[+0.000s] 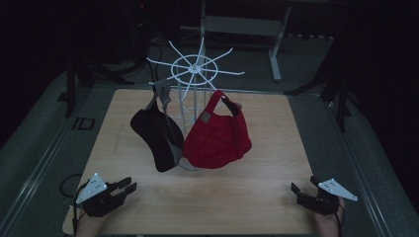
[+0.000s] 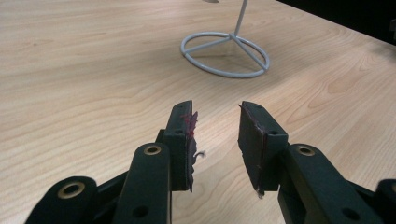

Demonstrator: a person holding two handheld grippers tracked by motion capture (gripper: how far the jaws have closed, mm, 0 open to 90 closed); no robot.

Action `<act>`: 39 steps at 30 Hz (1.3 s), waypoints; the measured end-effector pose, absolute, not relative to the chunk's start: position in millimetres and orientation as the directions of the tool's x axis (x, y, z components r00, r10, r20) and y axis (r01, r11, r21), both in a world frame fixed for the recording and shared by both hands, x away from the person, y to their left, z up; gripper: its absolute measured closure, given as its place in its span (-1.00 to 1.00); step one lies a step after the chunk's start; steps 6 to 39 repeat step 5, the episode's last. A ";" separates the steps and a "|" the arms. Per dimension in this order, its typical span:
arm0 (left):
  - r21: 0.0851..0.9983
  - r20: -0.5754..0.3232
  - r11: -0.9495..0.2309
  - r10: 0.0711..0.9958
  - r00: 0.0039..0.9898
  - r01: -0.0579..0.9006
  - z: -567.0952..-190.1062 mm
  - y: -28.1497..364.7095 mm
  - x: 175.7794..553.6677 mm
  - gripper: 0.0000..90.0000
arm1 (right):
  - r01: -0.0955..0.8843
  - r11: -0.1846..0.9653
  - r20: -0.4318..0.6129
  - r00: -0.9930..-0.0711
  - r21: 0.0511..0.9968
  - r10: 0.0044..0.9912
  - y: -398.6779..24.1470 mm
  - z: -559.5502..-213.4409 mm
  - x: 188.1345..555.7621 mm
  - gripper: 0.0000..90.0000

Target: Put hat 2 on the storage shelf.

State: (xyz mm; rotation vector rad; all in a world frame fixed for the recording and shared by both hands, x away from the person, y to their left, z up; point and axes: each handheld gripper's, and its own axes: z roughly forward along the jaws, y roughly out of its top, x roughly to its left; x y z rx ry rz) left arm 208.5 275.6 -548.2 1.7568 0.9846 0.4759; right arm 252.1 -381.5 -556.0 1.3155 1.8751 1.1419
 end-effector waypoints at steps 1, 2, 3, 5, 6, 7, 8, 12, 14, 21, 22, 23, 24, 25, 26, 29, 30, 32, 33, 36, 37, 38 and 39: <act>0.909 -0.136 -0.137 0.798 0.588 0.395 -548.6 276.0 208.3 0.47 | 0.448 0.150 0.019 -0.350 0.881 0.937 -381.6 -556.0 252.4 -0.66; 0.908 -0.134 -0.137 0.801 0.583 0.397 -548.8 275.9 208.1 0.47 | 0.448 0.151 0.017 -0.350 0.881 0.937 -381.6 -556.0 252.5 -0.67; 0.907 -0.132 -0.141 0.799 0.586 0.396 -549.2 275.8 207.8 0.47 | 0.447 0.153 0.016 -0.351 0.881 0.936 -381.5 -556.0 252.5 -0.66; 0.905 -0.127 -0.148 0.801 0.586 0.399 -550.4 274.4 207.3 0.47 | 0.446 0.158 0.012 -0.354 0.881 0.935 -381.1 -556.1 252.6 -0.67; 0.905 -0.127 -0.148 0.801 0.586 0.399 -550.4 274.4 207.3 0.47 | 0.446 0.158 0.012 -0.354 0.881 0.935 -381.1 -556.1 252.6 -0.67; 0.905 -0.127 -0.148 0.801 0.586 0.399 -550.4 274.4 207.3 0.47 | 0.446 0.158 0.012 -0.354 0.881 0.935 -381.1 -556.1 252.6 -0.67; 0.905 -0.127 -0.148 0.801 0.586 0.399 -550.4 274.4 207.3 0.47 | 0.446 0.158 0.012 -0.354 0.881 0.935 -381.1 -556.1 252.6 -0.67; 0.905 -0.127 -0.148 0.801 0.586 0.399 -550.4 274.4 207.3 0.47 | 0.446 0.158 0.012 -0.354 0.881 0.935 -381.1 -556.1 252.6 -0.67; 0.905 -0.127 -0.148 0.801 0.586 0.399 -550.4 274.4 207.3 0.47 | 0.446 0.158 0.012 -0.354 0.881 0.935 -381.1 -556.1 252.6 -0.67; 0.905 -0.127 -0.148 0.801 0.586 0.399 -550.4 274.4 207.3 0.47 | 0.446 0.158 0.012 -0.354 0.881 0.935 -381.1 -556.1 252.6 -0.67; 0.905 -0.127 -0.148 0.801 0.586 0.399 -550.4 274.4 207.3 0.47 | 0.446 0.158 0.012 -0.354 0.881 0.935 -381.1 -556.1 252.6 -0.67; 0.905 -0.127 -0.148 0.801 0.586 0.399 -550.4 274.4 207.3 0.47 | 0.446 0.158 0.012 -0.354 0.881 0.935 -381.1 -556.1 252.6 -0.67; 0.905 -0.127 -0.148 0.801 0.586 0.399 -550.4 274.4 207.3 0.47 | 0.446 0.158 0.012 -0.354 0.881 0.935 -381.1 -556.1 252.6 -0.67; 0.905 -0.127 -0.148 0.801 0.586 0.399 -550.4 274.4 207.3 0.47 | 0.446 0.158 0.012 -0.354 0.881 0.935 -381.1 -556.1 252.6 -0.67; 0.905 -0.127 -0.148 0.801 0.586 0.399 -550.4 274.4 207.3 0.47 | 0.446 0.158 0.012 -0.354 0.881 0.935 -381.1 -556.1 252.6 -0.67; 0.905 -0.127 -0.148 0.801 0.586 0.399 -550.4 274.4 207.3 0.47 | 0.446 0.158 0.012 -0.354 0.881 0.935 -381.1 -556.1 252.6 -0.67; 0.905 -0.127 -0.148 0.801 0.586 0.399 -550.4 274.4 207.3 0.47 | 0.446 0.158 0.012 -0.354 0.881 0.935 -381.1 -556.1 252.6 -0.67; 0.905 -0.127 -0.148 0.801 0.586 0.399 -550.4 274.4 207.3 0.47 | 0.446 0.158 0.012 -0.354 0.881 0.935 -381.1 -556.1 252.6 -0.67; 0.905 -0.127 -0.148 0.801 0.586 0.399 -550.4 274.4 207.3 0.47 | 0.446 0.158 0.012 -0.354 0.881 0.935 -381.1 -556.1 252.6 -0.67; 0.905 -0.127 -0.148 0.801 0.586 0.399 -550.4 274.4 207.3 0.47 | 0.446 0.158 0.012 -0.354 0.881 0.935 -381.1 -556.1 252.6 -0.67; 0.905 -0.127 -0.148 0.801 0.586 0.399 -550.4 274.4 207.3 0.47 | 0.446 0.158 0.012 -0.354 0.881 0.935 -381.1 -556.1 252.6 -0.67; 0.905 -0.127 -0.148 0.801 0.586 0.399 -550.4 274.4 207.3 0.47 | 0.446 0.158 0.012 -0.354 0.881 0.935 -381.1 -556.1 252.6 -0.67; 0.905 -0.127 -0.148 0.801 0.586 0.399 -550.4 274.4 207.3 0.47 | 0.446 0.158 0.012 -0.354 0.881 0.935 -381.1 -556.1 252.6 -0.67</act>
